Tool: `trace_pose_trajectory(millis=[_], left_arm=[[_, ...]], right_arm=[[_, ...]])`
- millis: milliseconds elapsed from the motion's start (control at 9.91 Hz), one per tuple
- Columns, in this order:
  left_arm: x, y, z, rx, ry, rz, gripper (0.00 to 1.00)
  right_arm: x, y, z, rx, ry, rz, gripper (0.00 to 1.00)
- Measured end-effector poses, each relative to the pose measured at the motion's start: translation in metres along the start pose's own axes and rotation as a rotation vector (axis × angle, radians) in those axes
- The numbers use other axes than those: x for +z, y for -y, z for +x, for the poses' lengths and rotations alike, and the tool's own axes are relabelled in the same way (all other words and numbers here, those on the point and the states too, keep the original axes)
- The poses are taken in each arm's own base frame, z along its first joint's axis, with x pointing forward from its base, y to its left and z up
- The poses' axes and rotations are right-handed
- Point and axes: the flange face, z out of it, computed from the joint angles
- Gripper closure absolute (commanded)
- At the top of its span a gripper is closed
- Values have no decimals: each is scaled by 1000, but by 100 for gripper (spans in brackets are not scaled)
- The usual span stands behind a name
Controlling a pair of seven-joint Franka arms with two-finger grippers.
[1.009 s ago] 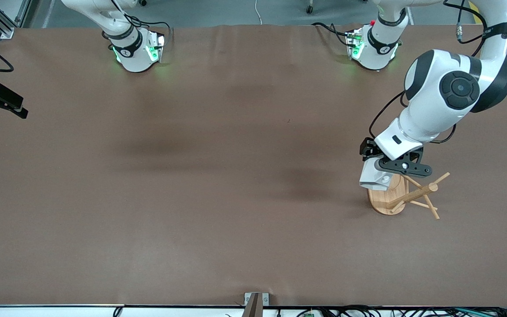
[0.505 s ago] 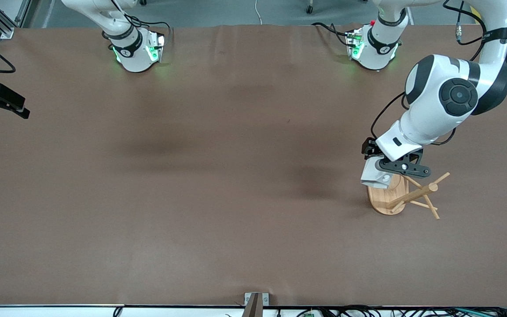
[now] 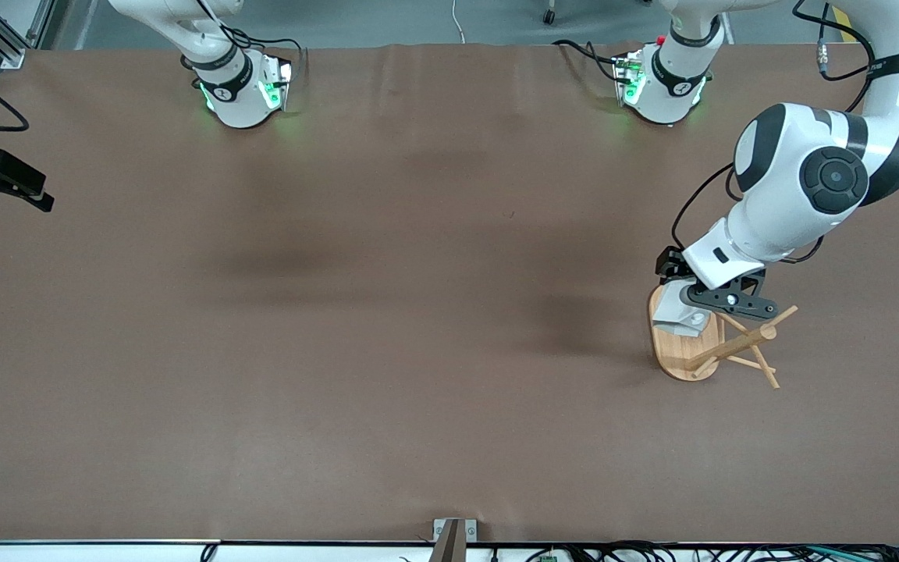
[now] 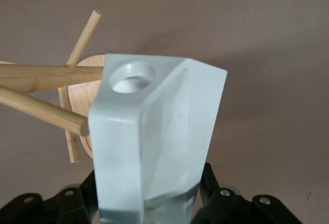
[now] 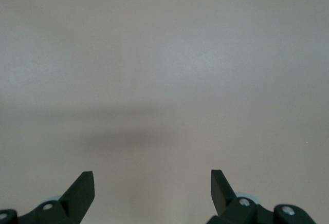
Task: Hang cup on rack
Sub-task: 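Align the mug handle with a rack peg using the left gripper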
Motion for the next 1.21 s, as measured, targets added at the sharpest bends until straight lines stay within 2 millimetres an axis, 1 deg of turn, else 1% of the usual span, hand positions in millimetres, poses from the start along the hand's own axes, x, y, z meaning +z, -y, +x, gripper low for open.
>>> trace_pose_trajectory(millis=[202,303,606,706,908,1211], left_arm=[[3,11,1,4,-4,-3,49],[6,14,2,5,-5,-4,50],[7,15,4,7,-8,-7,49],[7,19,4,8,-9,-7,49],[7,35,5,13,-11,-9,49],[11,41,6,20,-7,-12,49]], right_arm=[[2,0,1,1,1,0,0],[2,0,2,1,1,0,0],[2,0,2,1,-1,0,0],[2,0,2,1,-2,0,0],[2,0,2,2,-3,0,0],[2,-1,2,3,-3,0,0]])
